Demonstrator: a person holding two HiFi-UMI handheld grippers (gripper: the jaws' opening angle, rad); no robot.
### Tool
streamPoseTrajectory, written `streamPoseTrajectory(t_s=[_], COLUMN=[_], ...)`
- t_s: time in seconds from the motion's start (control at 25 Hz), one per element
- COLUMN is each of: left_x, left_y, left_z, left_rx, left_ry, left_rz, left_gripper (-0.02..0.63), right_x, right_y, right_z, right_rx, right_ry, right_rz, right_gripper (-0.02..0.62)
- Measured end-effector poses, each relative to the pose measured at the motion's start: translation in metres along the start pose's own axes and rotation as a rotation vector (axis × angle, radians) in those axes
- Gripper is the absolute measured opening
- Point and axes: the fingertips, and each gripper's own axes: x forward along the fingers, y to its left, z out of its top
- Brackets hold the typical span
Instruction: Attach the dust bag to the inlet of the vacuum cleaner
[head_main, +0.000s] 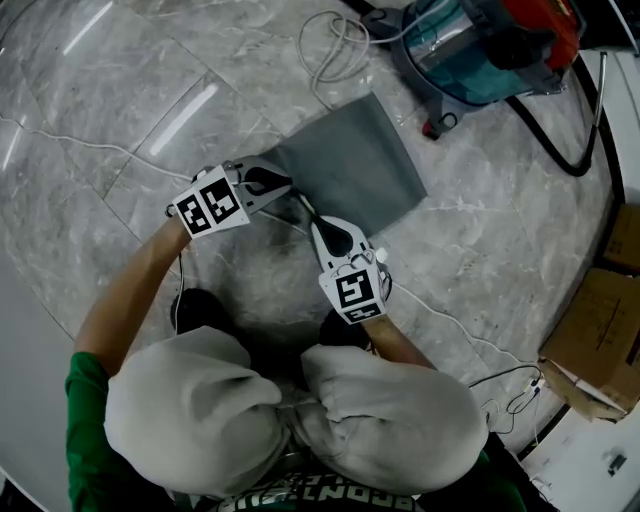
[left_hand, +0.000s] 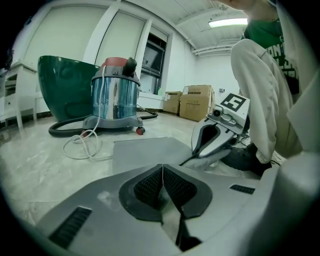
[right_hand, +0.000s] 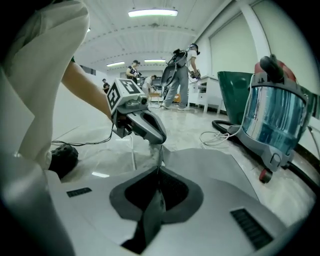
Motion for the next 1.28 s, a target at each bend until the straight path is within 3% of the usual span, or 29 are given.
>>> streamPoseTrajectory(t_s=[0.24,0.48,0.64,1.0,1.28], left_x=[0.003,0.007,0.008,0.01,0.021], left_y=[-0.013,-0.024,-0.029,-0.04,-0.045], left_z=[-0.013,-0.017,-0.019,-0.022,-0.026], left_rx=[0.064,0.248,0.326,0.332,0.473], left_ry=[0.052,0.145,0.192,0.278,0.418], left_rz=[-0.064,-0.133,-0.164,-0.23,-0.281], left_gripper=[0.005,0.005,0.005,0.005,0.005], right_x=[0.0,0.0,0.0,-0.002,0.005], right_y=[0.002,0.011,0.014,0.003,0.003], right_z=[0.001,-0.004,-0.007,-0.012,-0.011], right_rx=[-0.035,-0.158,-0.223,-0.147,-0.152], right_ry=[-0.003,0.019,0.009,-0.023,-0.017], right_rz=[0.048,0.092,0.124,0.139,0.15], right_gripper=[0.017,0.018,0.02,0.018,0.018])
